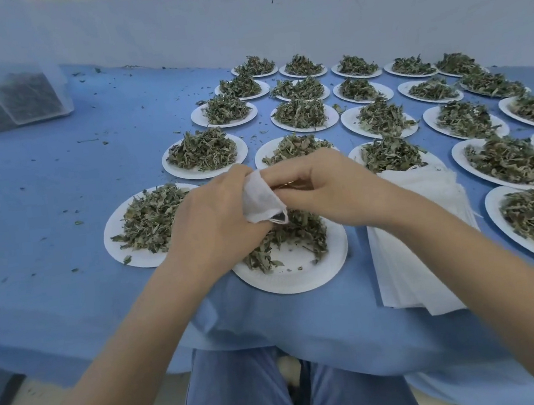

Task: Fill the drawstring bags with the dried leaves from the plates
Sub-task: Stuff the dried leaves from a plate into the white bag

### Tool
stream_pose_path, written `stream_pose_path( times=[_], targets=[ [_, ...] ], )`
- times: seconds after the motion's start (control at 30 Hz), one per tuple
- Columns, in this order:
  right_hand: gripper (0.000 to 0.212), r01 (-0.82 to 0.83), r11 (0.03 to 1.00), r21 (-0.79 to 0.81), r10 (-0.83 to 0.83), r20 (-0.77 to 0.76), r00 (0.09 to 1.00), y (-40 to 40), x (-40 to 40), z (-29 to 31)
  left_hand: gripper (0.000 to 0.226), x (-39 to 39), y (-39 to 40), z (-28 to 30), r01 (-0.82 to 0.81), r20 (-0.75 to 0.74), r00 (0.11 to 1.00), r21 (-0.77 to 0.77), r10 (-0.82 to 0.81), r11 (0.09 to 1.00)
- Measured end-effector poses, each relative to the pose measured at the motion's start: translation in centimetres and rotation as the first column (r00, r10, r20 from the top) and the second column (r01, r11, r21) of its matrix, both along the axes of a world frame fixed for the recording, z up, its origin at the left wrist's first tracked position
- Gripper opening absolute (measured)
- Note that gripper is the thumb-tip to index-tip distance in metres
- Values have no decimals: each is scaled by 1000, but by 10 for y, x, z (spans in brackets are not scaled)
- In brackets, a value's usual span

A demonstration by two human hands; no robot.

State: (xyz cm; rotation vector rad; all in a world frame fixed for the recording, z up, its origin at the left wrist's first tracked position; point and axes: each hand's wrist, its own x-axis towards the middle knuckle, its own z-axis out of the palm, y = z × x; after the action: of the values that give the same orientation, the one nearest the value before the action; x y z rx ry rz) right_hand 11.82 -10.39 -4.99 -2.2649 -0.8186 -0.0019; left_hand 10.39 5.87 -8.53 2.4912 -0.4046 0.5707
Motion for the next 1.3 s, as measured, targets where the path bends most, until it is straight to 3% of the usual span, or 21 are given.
stream_pose_path(
  times=[0.07,0.13,0.23,0.37,0.43,0.53,0.67,0.73,0.8,0.97,1.07,1.2,1.3],
  targets=[
    [16,50,998,-26,-44,178,983,10,-1,-5,43,0,-3,0,7,-10,1000,-12,-7,1000],
    [16,53,997,-47,-41,238,970,16,-1,-8,41,0,-6,0,-2,-21,1000,-15,2,1000],
    [21,17,995,-97,1,189,982,15,3,-5,45,0,-3,0,-15,-22,1000,14,15,1000],
    [24,29,995,100,-35,58,998,3,6,0,37,3,10,1,-69,49,997,114,64,991],
    [29,64,990,123,-69,39,997,-4,8,-1,39,5,16,1,-89,65,995,133,81,987],
    [32,125,992,12,-125,8,992,-8,12,-3,50,5,23,2,-107,41,994,144,102,984],
    [44,101,947,-305,-105,3,994,-3,15,-16,46,6,29,2,-113,-7,993,159,116,981],
    [51,78,942,-327,-90,-20,996,3,13,-23,44,6,31,1,-118,-38,991,175,126,977],
    [48,102,966,-236,-111,-24,994,9,13,-26,45,6,31,-2,-113,-50,991,191,124,975],
    [21,169,968,184,-141,-156,978,14,10,-27,42,5,27,-4,-74,-18,997,171,78,983],
    [17,160,955,252,-132,-123,983,13,8,-21,37,4,21,-3,-58,3,998,171,58,984],
    [11,85,996,28,-89,205,975,20,5,-15,34,2,11,-1,-30,21,999,105,28,994],
    [17,22,988,-152,13,225,974,25,4,-11,41,0,5,0,28,52,998,72,-32,997]
  ],
)
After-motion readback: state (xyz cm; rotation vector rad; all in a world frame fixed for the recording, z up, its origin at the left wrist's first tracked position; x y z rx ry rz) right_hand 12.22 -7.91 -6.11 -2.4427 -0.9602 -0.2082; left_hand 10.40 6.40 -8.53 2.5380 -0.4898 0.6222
